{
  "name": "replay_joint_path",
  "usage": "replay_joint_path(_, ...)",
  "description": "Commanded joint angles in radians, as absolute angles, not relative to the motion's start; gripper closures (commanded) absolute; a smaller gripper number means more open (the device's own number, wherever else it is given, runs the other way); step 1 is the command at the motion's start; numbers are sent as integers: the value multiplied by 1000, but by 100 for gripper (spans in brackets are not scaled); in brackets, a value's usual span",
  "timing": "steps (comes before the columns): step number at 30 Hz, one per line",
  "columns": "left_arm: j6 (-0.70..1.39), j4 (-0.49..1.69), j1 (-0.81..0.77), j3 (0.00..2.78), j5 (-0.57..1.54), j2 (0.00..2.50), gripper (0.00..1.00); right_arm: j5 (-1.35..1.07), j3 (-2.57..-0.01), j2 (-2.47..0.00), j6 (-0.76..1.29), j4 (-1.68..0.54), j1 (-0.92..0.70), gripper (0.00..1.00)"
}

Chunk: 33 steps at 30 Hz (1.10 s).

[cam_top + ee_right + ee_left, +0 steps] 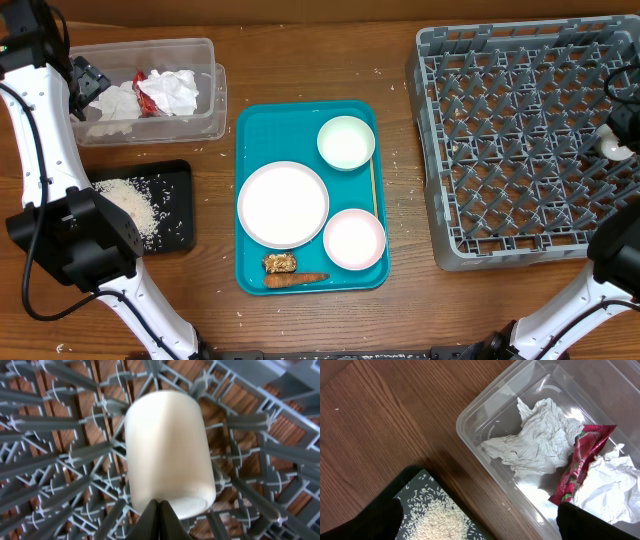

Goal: Sort waste into correct bins and load items into the dishwasher
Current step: 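Release the cup in the rack's right side and raise the right gripper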

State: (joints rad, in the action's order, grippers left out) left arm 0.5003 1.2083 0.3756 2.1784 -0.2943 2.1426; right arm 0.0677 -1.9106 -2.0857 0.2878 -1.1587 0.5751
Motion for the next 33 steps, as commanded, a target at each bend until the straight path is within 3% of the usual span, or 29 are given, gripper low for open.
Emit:
replay_joint_path(1, 520, 1208, 379, 2182, -295, 2104, 0, 89, -1903, -2090, 288, -1124, 579, 96)
replay_joint_path(14, 520, 1208, 379, 2182, -295, 2104, 0, 119, -1904, -2090, 287, -1013, 579, 96)
replay_joint_path(33, 520, 1208, 379, 2182, -295, 2104, 0, 51, -1920, -1955, 284, -1250, 576, 94)
